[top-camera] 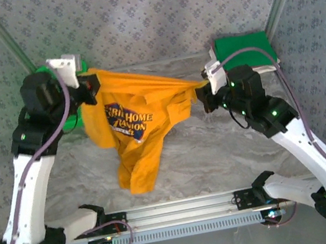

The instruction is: Fold and stack the t-shirts

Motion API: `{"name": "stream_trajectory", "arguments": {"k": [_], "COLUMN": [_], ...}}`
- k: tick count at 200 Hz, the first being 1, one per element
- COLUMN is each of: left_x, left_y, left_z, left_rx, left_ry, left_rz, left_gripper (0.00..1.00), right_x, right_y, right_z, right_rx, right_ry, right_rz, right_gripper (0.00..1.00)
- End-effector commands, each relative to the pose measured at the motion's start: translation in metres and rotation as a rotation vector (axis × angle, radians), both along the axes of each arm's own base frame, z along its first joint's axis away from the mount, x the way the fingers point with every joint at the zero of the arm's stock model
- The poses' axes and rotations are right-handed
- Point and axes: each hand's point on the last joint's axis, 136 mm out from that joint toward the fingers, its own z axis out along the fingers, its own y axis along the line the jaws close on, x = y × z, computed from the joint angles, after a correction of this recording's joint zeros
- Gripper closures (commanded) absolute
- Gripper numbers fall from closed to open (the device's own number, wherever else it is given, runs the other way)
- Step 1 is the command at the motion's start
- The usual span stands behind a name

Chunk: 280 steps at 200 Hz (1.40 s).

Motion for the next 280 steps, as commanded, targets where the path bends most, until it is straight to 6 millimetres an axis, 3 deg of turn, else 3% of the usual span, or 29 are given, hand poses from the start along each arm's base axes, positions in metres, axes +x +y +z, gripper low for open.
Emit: {"name": "stream_trajectory", "arguments": {"k": [1, 8, 12, 20, 26, 37, 48, 56, 61, 73, 88, 112, 141, 157, 178, 198, 222, 251, 280], "left_x": [0.068, 0.087, 0.097, 0.117, 0.133, 0.156, 0.166, 0.165, 0.161, 0.149, 0.128, 0.088, 0.026, -0.004, -0.035, -0.054, -0.068, -0.061, -0.049], "left_y": [-0.034, -0.050, -0.058, -0.071, -0.074, -0.068, -0.060, -0.052, -0.046, -0.026, -0.015, 0.002, 0.037, 0.054, 0.065, 0.069, 0.071, 0.063, 0.056], "left_z": [-0.031, -0.043, -0.050, -0.061, -0.067, -0.084, -0.084, -0.078, -0.084, -0.085, -0.111, -0.191, -0.277, -0.307, -0.330, -0.353, -0.382, -0.399, -0.406], "left_rx": [0.082, 0.106, 0.123, 0.155, 0.175, 0.193, 0.136, 0.065, 0.030, -0.037, -0.043, -0.008, 0.064, 0.090, 0.075, 0.038, 0.022, 0.010, 0.017], "left_ry": [0.034, 0.053, 0.062, 0.083, 0.098, 0.157, 0.149, 0.100, 0.082, 0.022, 0.078, 0.326, 0.574, 0.692, 0.785, 0.862, 0.936, 0.928, 0.900], "left_rz": [-0.084, -0.120, -0.146, -0.176, -0.168, -0.095, -0.048, -0.023, 0.000, 0.066, 0.096, 0.174, 0.334, 0.409, 0.465, 0.492, 0.503, 0.450, 0.405], "left_gripper": [1.00, 1.00, 0.92, 0.55, 0.34, 0.24, 0.23, 0.20, 0.16, 0.09, 0.09, 0.10, 0.15, 0.18, 0.19, 0.21, 0.24, 0.31, 0.34], "right_x": [0.042, 0.054, 0.061, 0.071, 0.078, 0.088, 0.093, 0.093, 0.093, 0.095, 0.092, 0.088, 0.094, 0.100, 0.099, 0.094, 0.087, 0.081, 0.083], "right_y": [-0.055, -0.068, -0.076, -0.092, -0.102, -0.120, -0.138, -0.148, -0.151, -0.153, -0.129, -0.067, 0.007, 0.049, 0.096, 0.119, 0.126, 0.137, 0.148], "right_z": [-0.044, -0.057, -0.061, -0.088, -0.099, -0.117, -0.134, -0.142, -0.146, -0.142, -0.139, -0.137, -0.162, -0.177, -0.203, -0.232, -0.264, -0.289, -0.298], "right_rx": [0.023, 0.051, 0.073, 0.096, 0.118, 0.130, 0.120, 0.115, 0.114, 0.090, 0.037, -0.025, -0.007, 0.012, 0.072, 0.096, 0.069, 0.045, 0.062], "right_ry": [0.160, 0.187, 0.197, 0.261, 0.294, 0.348, 0.396, 0.428, 0.438, 0.394, 0.361, 0.323, 0.410, 0.502, 0.621, 0.727, 0.799, 0.851, 0.855], "right_rz": [-0.302, -0.362, -0.398, -0.464, -0.505, -0.573, -0.634, -0.658, -0.666, -0.647, -0.547, -0.289, -0.064, 0.032, 0.114, 0.122, 0.095, 0.096, 0.102], "right_gripper": [1.00, 1.00, 1.00, 0.94, 0.86, 0.77, 0.59, 0.55, 0.54, 0.53, 0.51, 0.48, 0.47, 0.47, 0.44, 0.43, 0.40, 0.39, 0.40]}}
